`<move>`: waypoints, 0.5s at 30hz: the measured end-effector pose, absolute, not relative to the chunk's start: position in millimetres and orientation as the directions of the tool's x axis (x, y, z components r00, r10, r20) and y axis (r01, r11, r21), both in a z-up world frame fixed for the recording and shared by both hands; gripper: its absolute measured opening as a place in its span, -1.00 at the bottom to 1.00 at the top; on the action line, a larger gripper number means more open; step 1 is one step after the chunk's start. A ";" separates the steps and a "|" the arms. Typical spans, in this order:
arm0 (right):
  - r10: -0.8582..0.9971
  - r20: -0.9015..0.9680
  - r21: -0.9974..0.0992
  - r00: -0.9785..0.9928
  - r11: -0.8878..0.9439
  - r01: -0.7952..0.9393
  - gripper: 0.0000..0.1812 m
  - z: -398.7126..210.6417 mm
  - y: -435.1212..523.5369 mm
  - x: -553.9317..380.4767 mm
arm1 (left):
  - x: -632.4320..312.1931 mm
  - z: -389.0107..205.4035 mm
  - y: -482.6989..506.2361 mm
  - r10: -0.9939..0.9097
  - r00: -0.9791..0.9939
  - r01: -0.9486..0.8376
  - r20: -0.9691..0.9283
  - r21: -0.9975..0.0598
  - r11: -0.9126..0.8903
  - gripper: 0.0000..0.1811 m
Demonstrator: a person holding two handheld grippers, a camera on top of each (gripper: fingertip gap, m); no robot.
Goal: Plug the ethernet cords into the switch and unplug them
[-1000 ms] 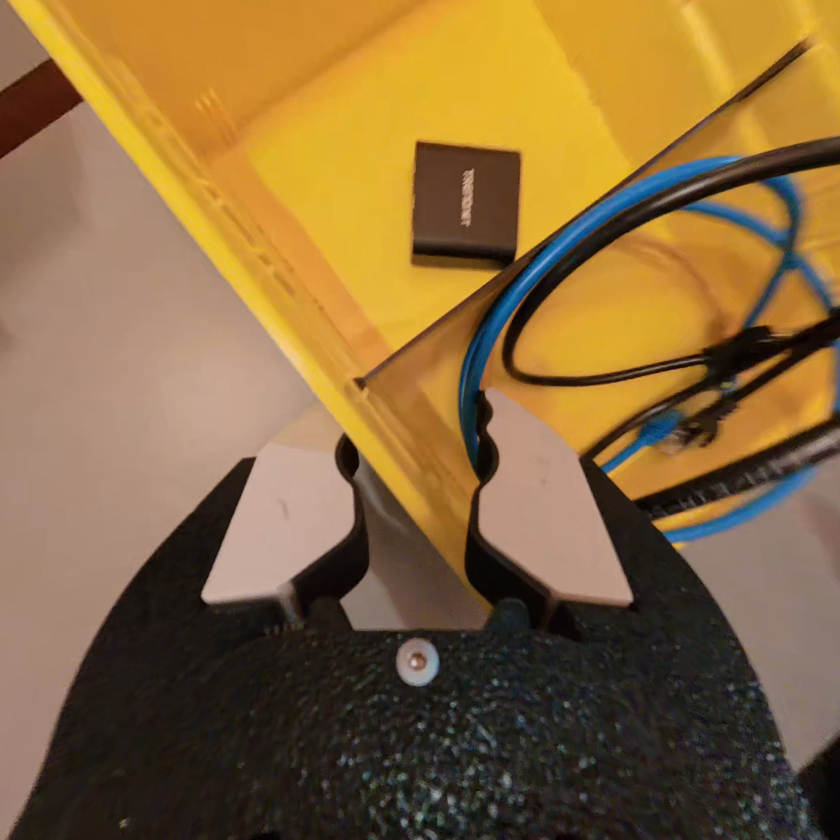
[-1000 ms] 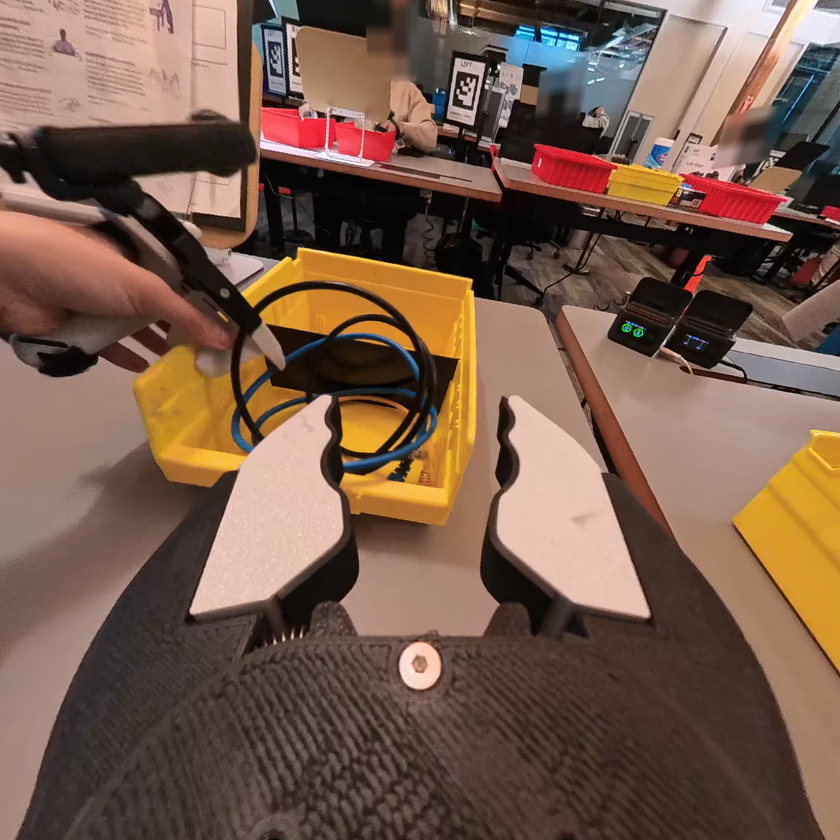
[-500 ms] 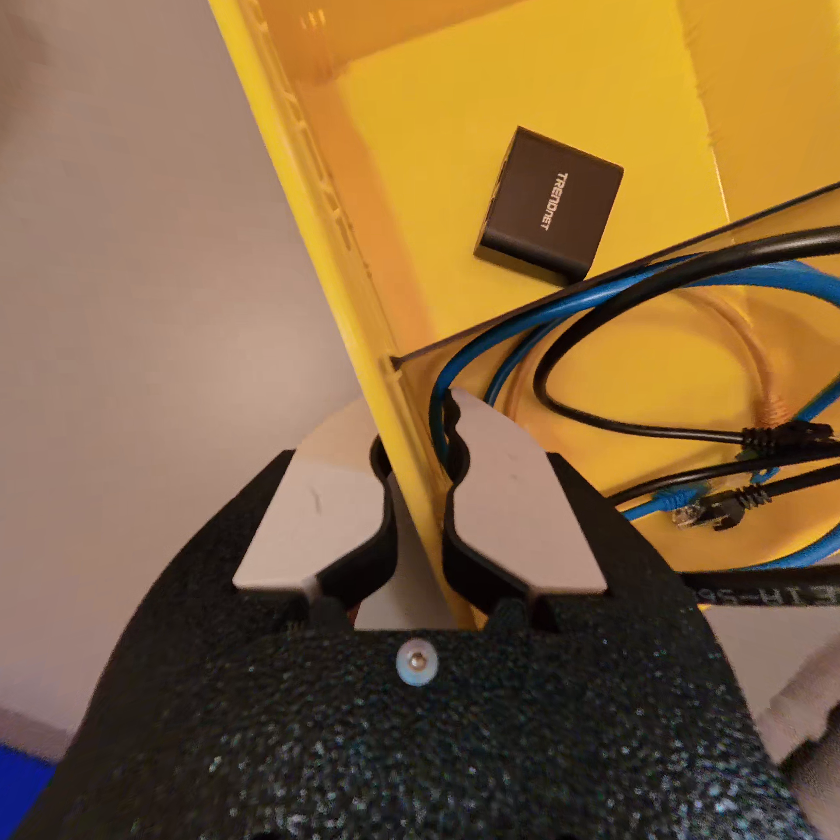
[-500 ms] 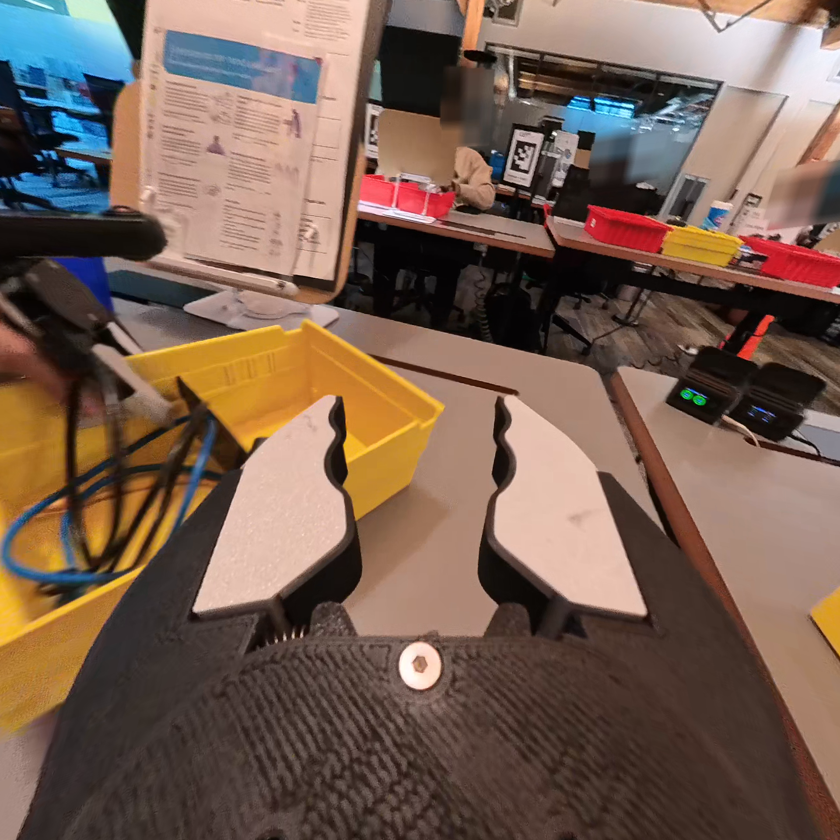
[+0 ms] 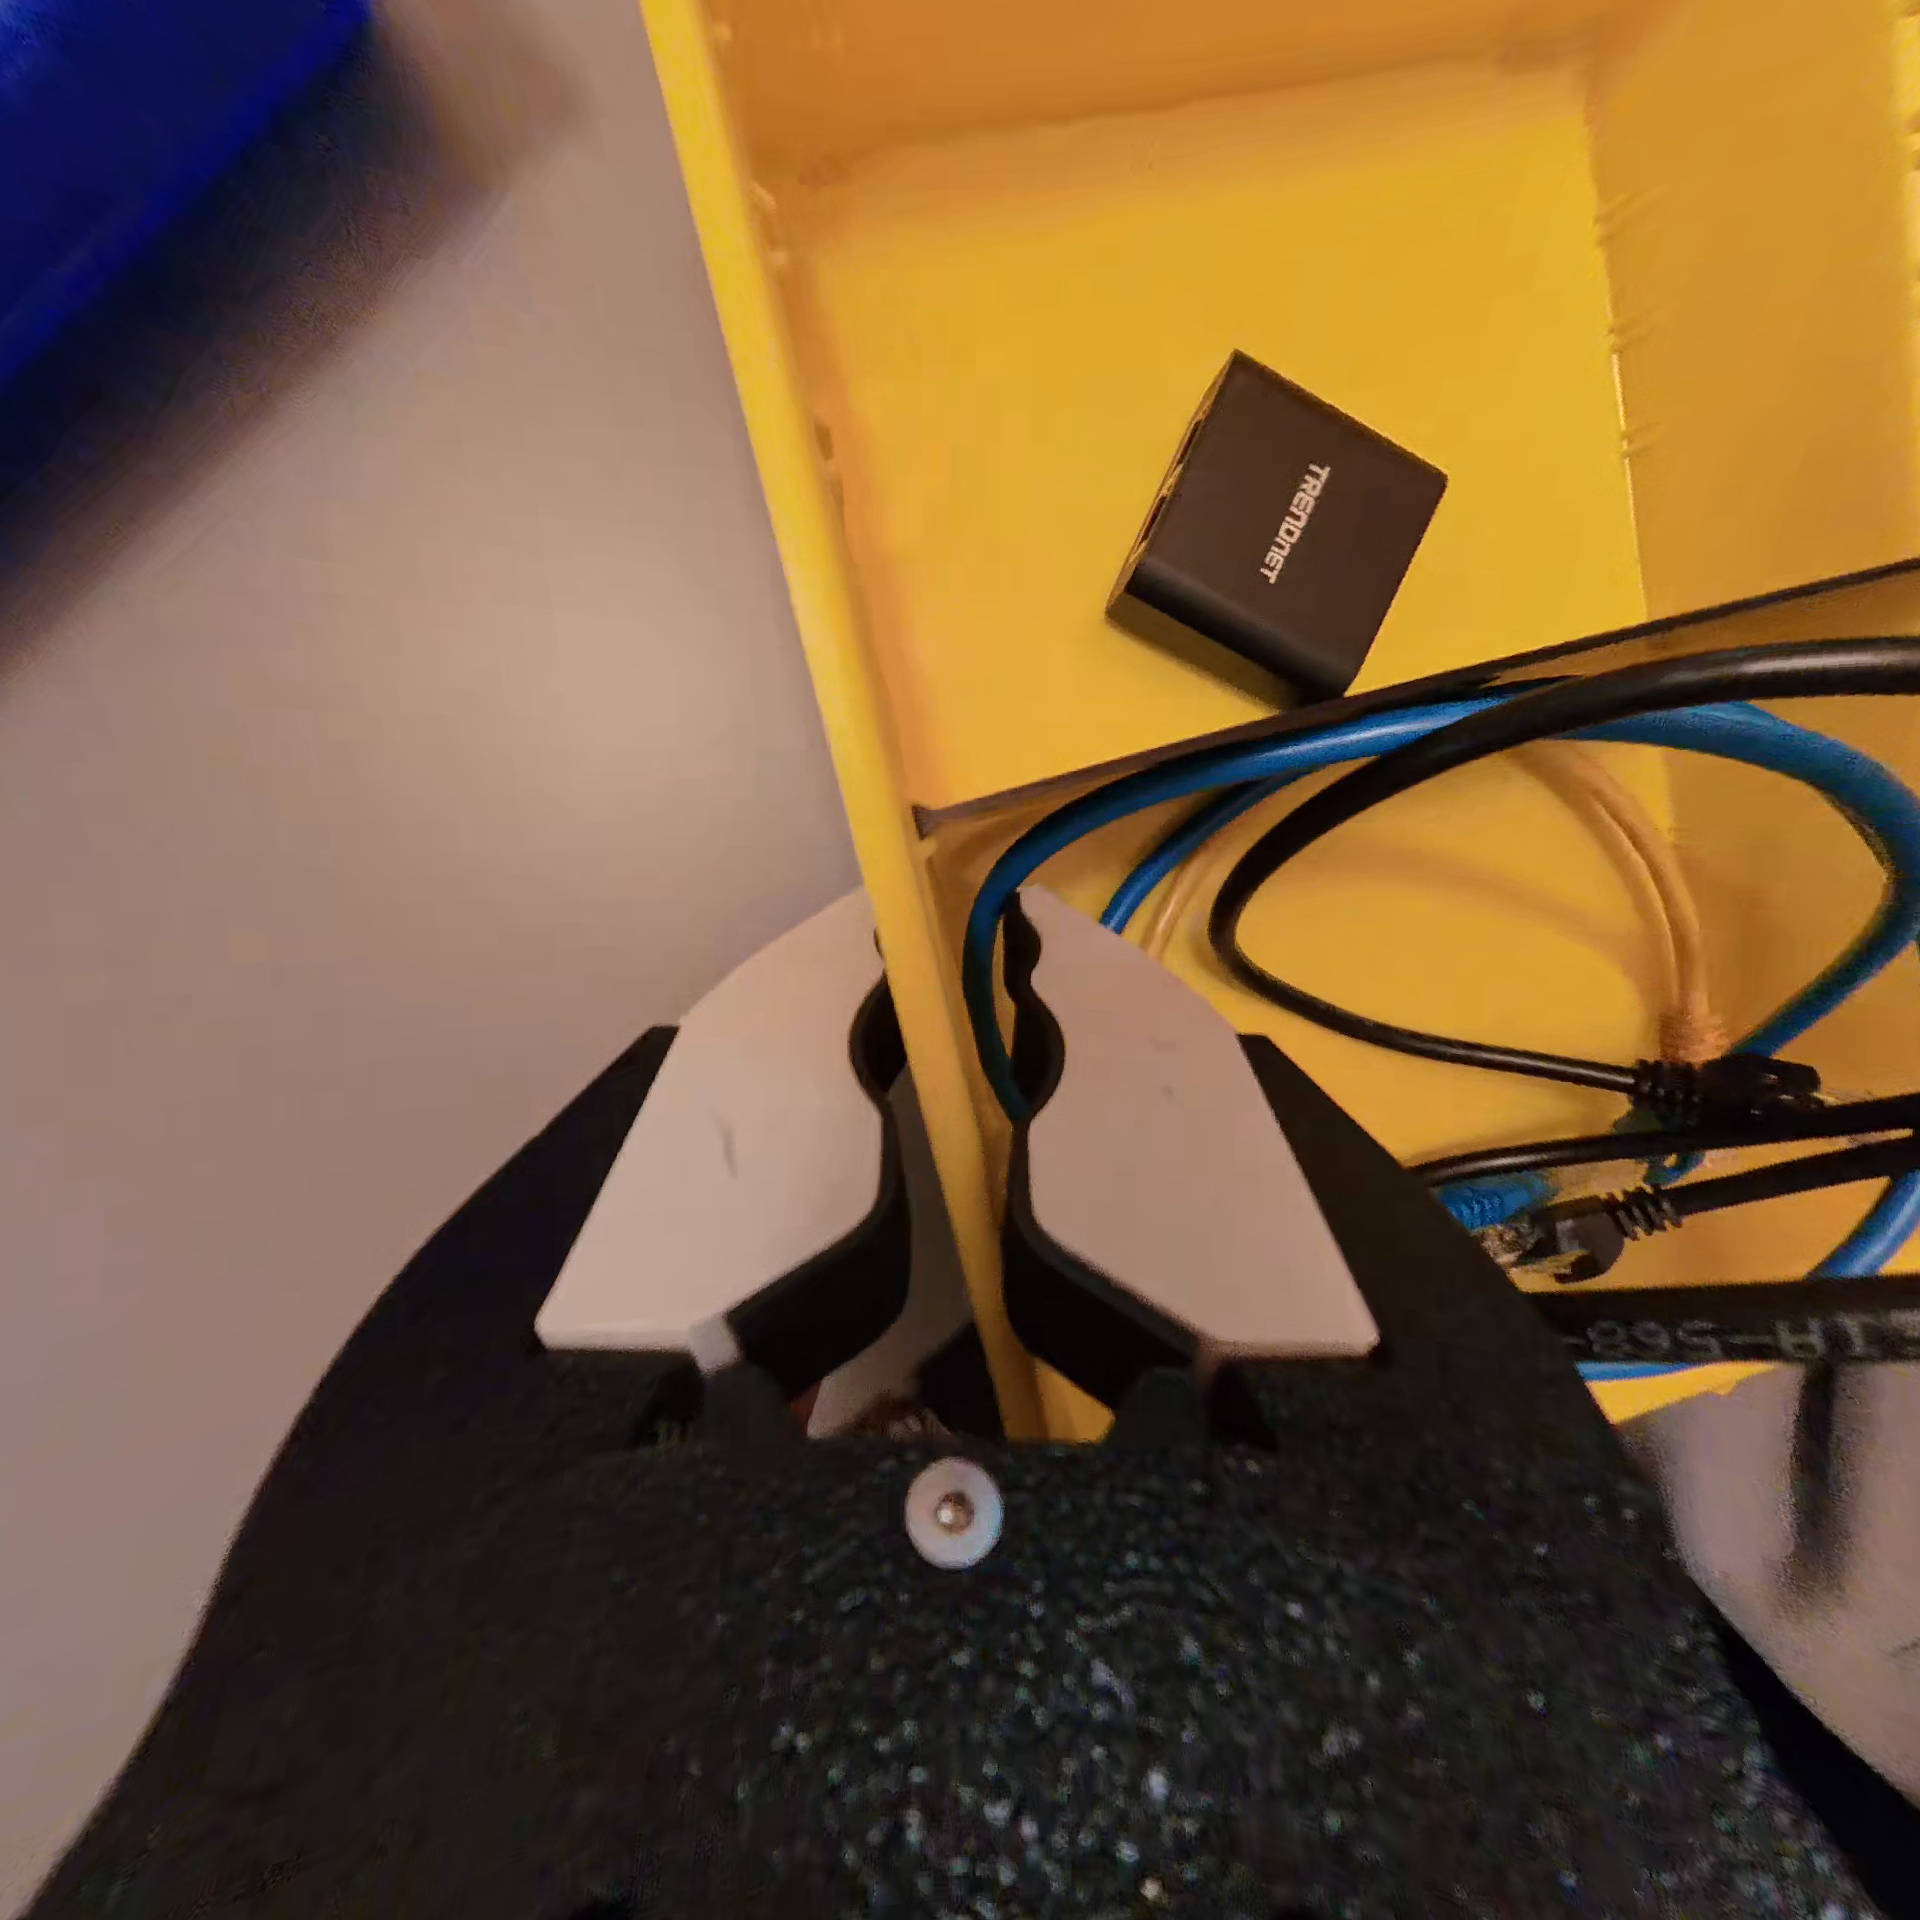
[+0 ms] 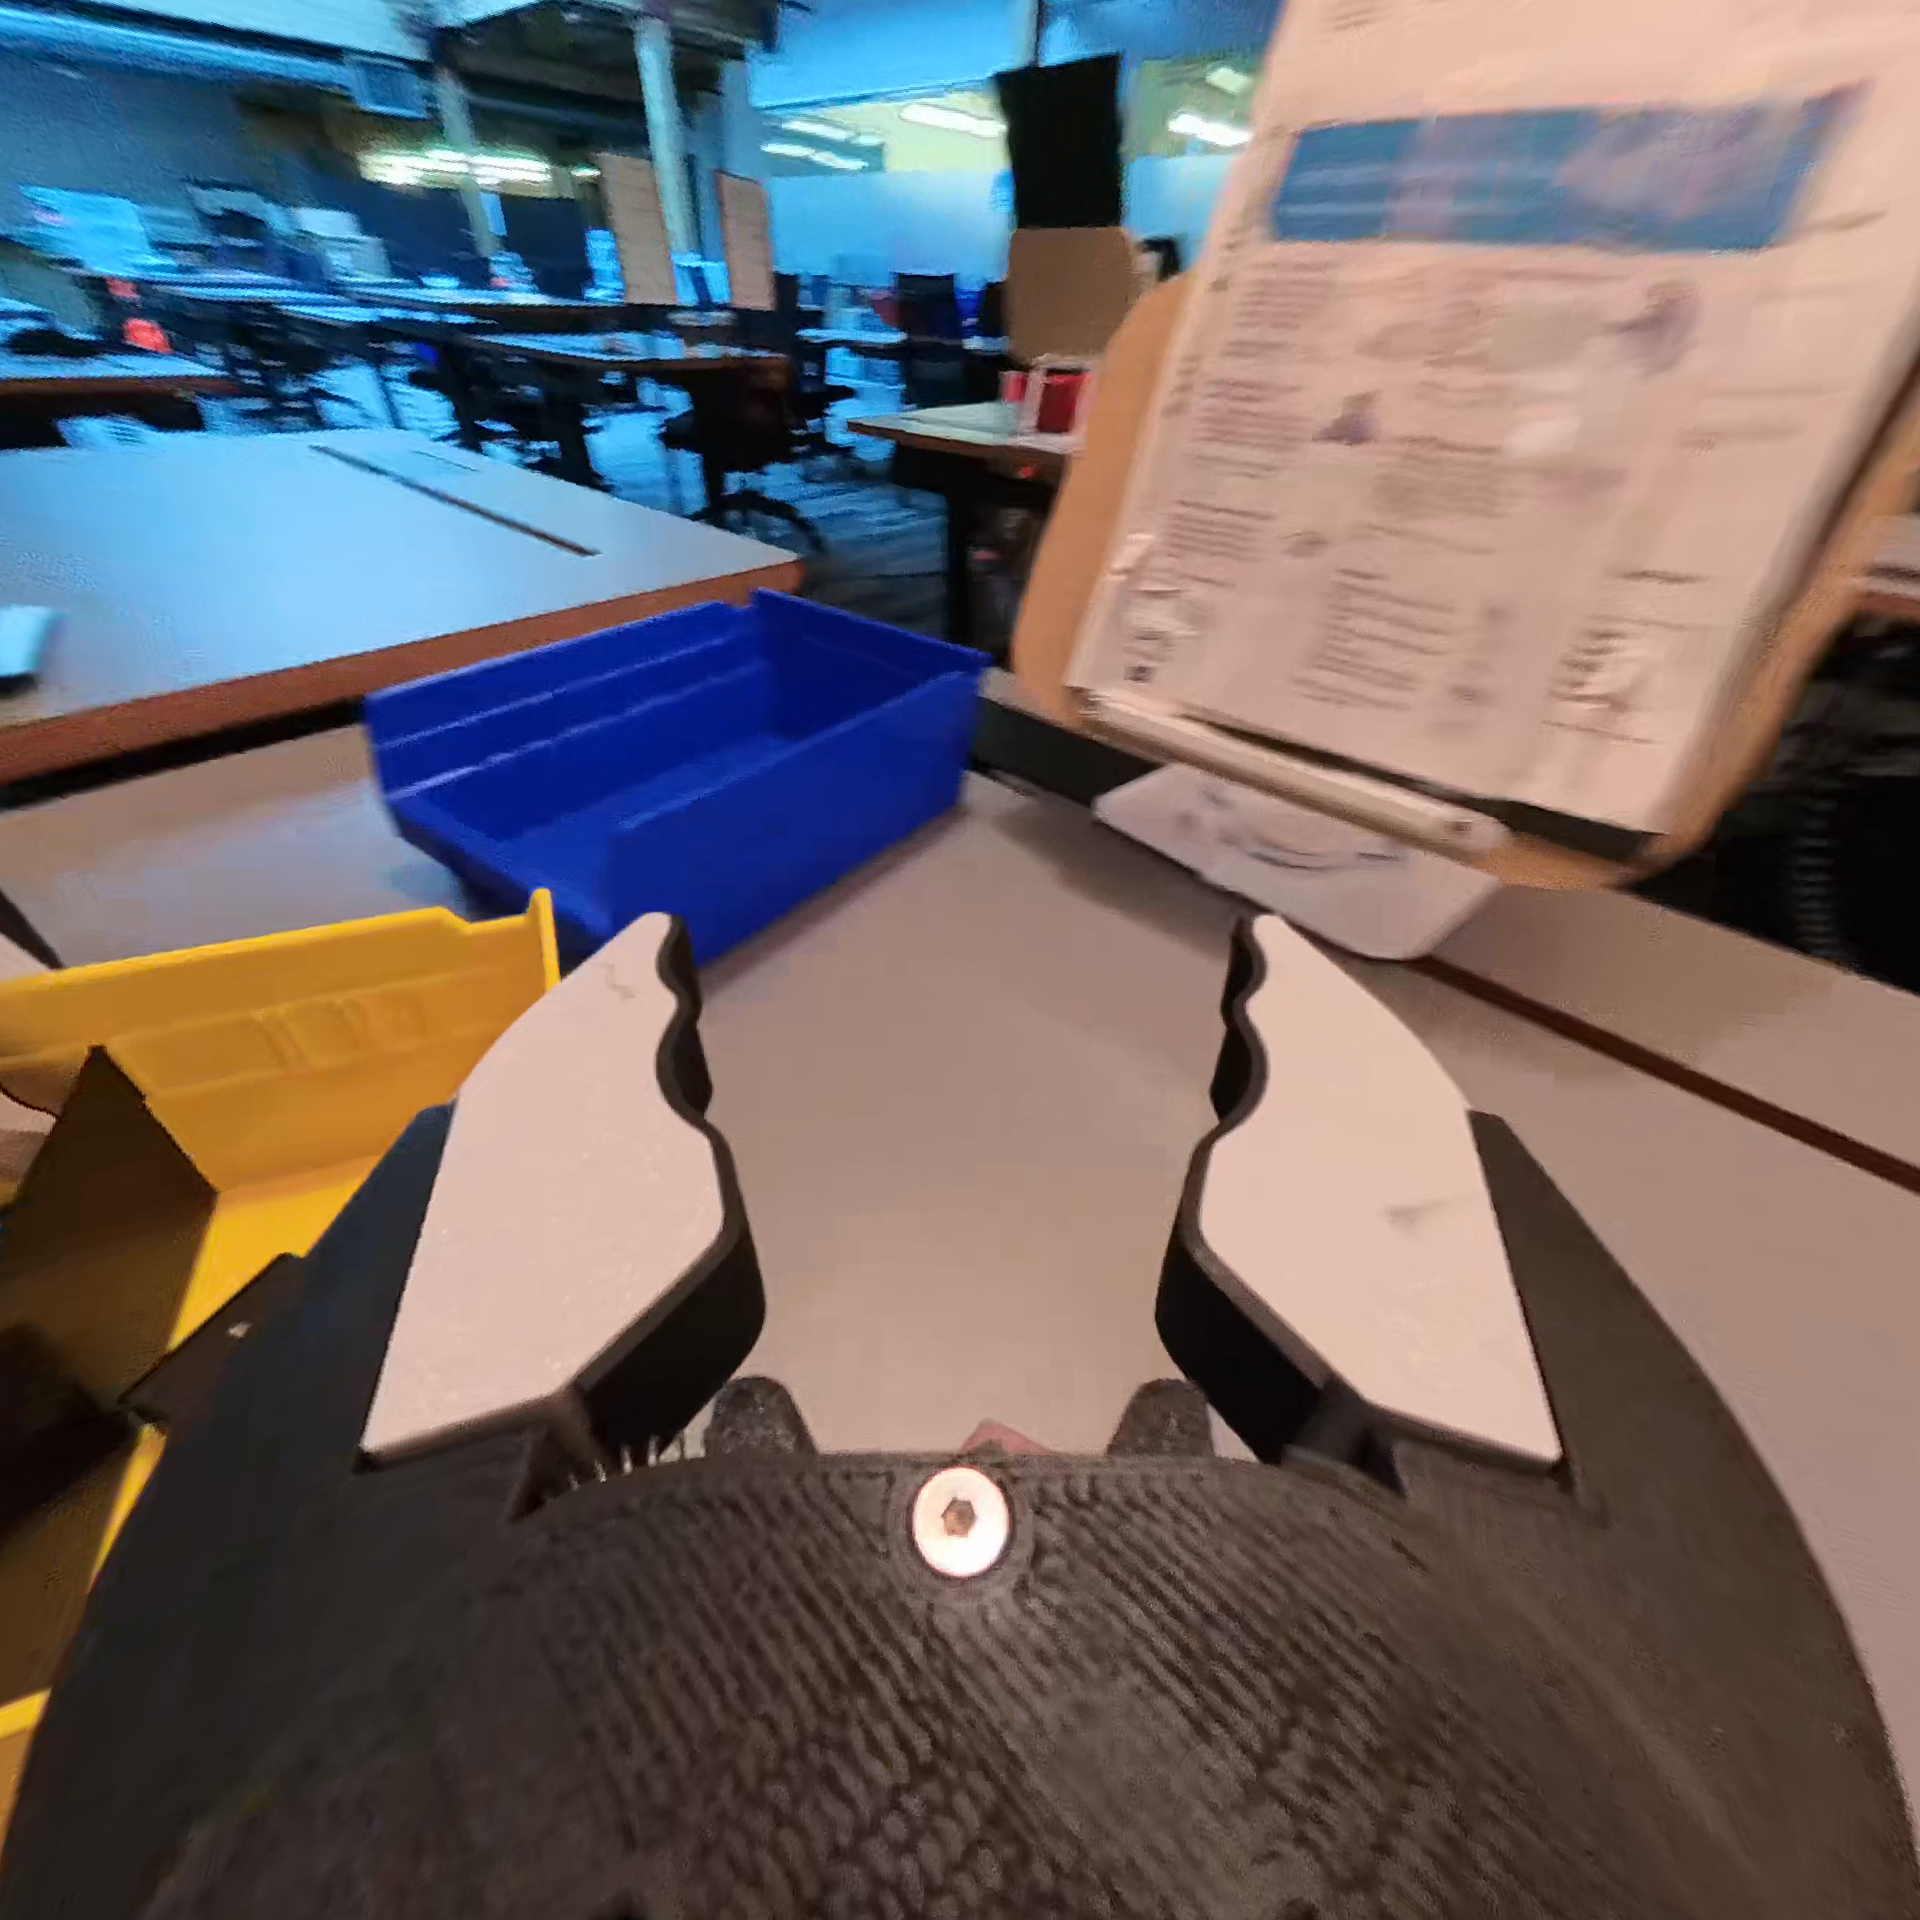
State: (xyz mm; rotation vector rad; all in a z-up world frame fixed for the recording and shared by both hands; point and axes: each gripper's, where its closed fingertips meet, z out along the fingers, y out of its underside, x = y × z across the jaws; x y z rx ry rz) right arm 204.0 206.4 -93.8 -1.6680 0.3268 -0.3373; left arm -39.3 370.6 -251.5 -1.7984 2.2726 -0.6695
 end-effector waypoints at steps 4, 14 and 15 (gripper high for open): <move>-0.305 -0.062 -0.972 0.950 -0.198 -0.127 0.12 -133.2 311.7 185.1 | -92.6 -251.4 428.5 -0.990 -0.040 -0.902 0.137 -0.431 -0.024 -0.83; -0.312 -0.194 -0.935 0.930 -0.230 -0.272 -0.02 -193.5 452.5 164.4 | -189.1 -252.0 537.6 -0.906 0.398 -0.801 0.145 -0.426 -0.420 -0.82; -0.309 -0.168 -0.938 0.936 -0.241 -0.248 -0.07 -194.1 459.7 163.9 | -195.2 -252.0 546.0 -0.891 0.429 -0.785 0.149 -0.427 -0.450 -0.82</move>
